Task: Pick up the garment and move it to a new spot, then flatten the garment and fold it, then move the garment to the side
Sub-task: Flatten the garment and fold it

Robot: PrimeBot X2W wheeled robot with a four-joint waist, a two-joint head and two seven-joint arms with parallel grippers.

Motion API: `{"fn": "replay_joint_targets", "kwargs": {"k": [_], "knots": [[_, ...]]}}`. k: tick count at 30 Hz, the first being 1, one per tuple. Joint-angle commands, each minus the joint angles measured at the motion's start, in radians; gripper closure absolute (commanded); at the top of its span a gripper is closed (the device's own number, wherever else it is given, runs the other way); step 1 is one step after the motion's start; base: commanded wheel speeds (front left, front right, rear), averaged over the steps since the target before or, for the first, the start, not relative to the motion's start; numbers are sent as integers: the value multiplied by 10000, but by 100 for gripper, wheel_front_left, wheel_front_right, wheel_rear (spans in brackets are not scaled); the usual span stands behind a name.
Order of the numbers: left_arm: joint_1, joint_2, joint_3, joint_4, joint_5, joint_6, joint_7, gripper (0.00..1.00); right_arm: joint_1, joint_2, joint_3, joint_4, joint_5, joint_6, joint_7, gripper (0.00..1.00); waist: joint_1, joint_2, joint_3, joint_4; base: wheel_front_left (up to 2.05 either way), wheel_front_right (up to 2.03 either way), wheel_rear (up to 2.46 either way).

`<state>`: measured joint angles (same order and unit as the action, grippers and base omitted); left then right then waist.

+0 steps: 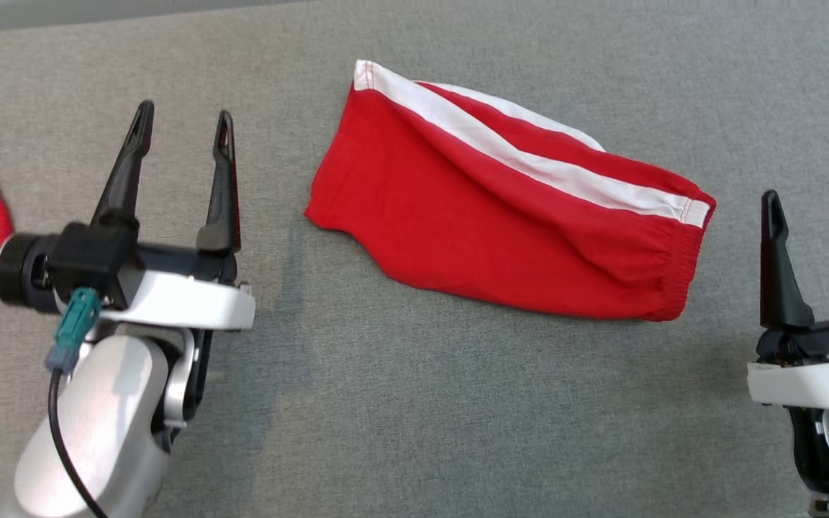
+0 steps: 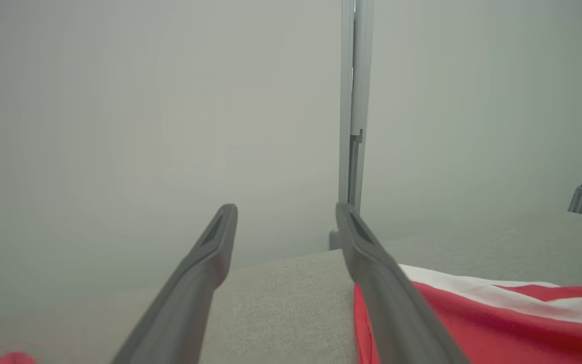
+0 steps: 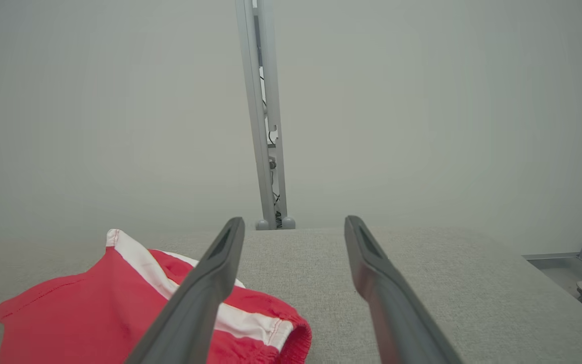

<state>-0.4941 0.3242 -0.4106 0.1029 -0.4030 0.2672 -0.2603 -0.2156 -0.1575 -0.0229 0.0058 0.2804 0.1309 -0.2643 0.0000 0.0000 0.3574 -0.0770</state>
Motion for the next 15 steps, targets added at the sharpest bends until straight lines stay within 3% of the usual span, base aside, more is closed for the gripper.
{"fn": "replay_joint_targets", "kwargs": {"k": [1, 7, 15], "knots": [[117, 27, 17, -42, 37, 50, -30, 0, 121, -3, -64, -47, -79, -3, -22, 0, 0, 0, -138, 112, 0, 0, 0], [1142, 204, 32, -736, 110, 140, -33, 0, 721, 197, -399, -223, -388, -3, -23, 0, 0, 0, -454, 226, 0, 0, 0], [1128, 255, -92, -635, 169, 120, 39, 0, 819, 385, -496, -225, -402, -2, -24, 0, 0, 0, -510, 209, 0, 0, 0]]}}
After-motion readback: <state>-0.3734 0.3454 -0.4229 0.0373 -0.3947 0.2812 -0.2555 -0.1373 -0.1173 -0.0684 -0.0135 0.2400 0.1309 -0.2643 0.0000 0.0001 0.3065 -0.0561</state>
